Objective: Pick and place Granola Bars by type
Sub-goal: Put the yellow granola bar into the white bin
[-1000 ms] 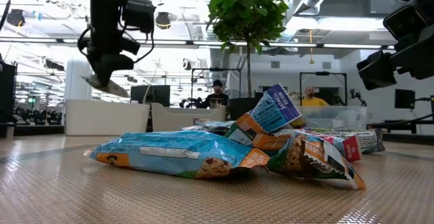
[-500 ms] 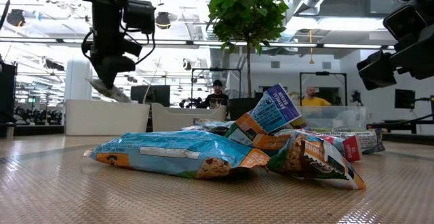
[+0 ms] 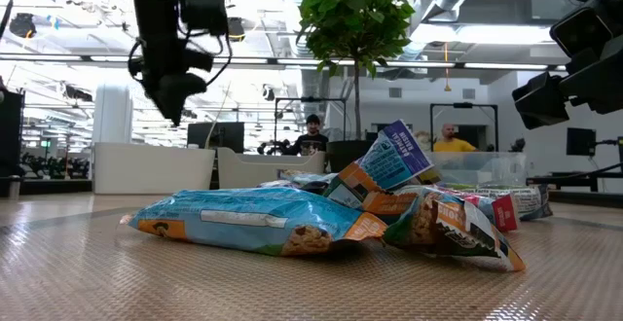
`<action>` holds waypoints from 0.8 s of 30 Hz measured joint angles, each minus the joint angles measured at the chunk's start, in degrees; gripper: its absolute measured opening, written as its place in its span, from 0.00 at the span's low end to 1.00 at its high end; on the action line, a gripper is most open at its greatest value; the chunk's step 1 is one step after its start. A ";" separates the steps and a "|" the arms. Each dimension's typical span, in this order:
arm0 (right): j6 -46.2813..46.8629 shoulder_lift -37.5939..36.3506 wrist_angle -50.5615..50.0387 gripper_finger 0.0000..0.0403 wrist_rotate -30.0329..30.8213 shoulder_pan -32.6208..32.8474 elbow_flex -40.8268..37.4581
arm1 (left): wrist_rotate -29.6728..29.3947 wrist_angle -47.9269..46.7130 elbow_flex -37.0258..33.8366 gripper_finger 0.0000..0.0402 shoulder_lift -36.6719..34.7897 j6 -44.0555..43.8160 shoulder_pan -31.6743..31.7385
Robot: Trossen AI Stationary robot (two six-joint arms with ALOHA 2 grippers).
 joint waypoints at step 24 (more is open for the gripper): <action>0.00 0.00 0.09 0.55 0.00 0.00 0.00 | 11.83 19.65 0.00 0.49 4.68 10.93 -46.13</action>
